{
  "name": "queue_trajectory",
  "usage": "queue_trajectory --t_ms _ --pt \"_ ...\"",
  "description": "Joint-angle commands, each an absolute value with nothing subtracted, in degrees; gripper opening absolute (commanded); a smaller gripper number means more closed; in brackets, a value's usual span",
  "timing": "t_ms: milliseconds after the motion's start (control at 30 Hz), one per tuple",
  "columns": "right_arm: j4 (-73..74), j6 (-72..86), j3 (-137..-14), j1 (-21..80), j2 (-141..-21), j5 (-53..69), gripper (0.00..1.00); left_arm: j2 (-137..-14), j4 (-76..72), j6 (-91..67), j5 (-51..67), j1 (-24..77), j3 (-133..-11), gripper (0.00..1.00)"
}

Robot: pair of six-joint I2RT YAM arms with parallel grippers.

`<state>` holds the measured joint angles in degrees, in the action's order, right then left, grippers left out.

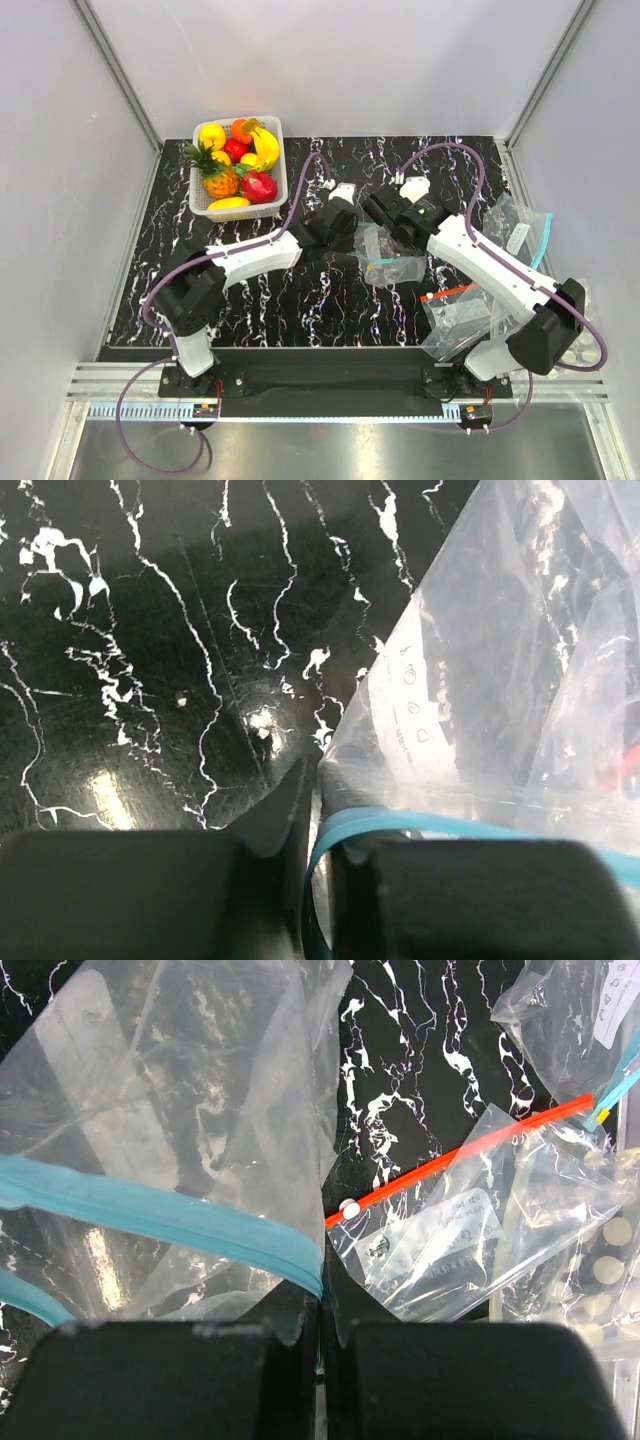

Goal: Place the food in the zip-top bag and seal the zipper
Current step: Open the zipper of the food storage bag at the center of the board.

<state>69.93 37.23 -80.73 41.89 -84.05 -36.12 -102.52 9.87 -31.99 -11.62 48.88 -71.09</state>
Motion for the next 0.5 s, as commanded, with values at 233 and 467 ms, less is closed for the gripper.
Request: queue_trajectory --t_ms 233,467 --pt "61.4 32.3 -79.8 42.3 -82.9 -34.8 0.04 -96.6 0.9 -29.0 -1.8 48.8 -68.5 0.67" --pt "61.6 31.6 -84.3 42.2 -89.5 -39.1 0.00 -89.0 4.7 -27.9 -1.2 48.7 -67.2 0.85"
